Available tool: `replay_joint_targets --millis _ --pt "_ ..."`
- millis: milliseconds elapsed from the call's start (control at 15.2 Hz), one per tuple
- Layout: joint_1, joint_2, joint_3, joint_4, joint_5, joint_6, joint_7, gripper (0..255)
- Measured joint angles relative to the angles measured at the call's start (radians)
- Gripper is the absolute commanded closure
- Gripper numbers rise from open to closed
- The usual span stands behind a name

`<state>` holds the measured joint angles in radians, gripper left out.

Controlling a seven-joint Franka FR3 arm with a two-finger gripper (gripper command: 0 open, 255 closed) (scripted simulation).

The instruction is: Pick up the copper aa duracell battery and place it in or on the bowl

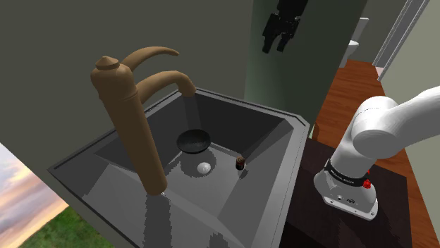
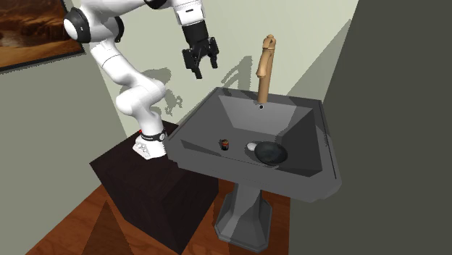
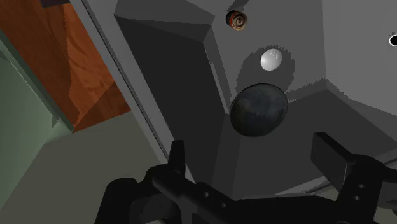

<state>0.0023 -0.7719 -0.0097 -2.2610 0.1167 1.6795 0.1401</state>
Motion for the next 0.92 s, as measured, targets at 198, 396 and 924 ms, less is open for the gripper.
replay_joint_targets --millis 198,396,924 --pt "0.003 -0.003 0.014 -0.035 0.004 0.026 0.009 0" --pt "0.011 0.009 0.044 -0.114 0.012 0.102 0.024 0" --pt "0.036 0.07 0.122 -0.312 0.037 0.321 0.062 0"
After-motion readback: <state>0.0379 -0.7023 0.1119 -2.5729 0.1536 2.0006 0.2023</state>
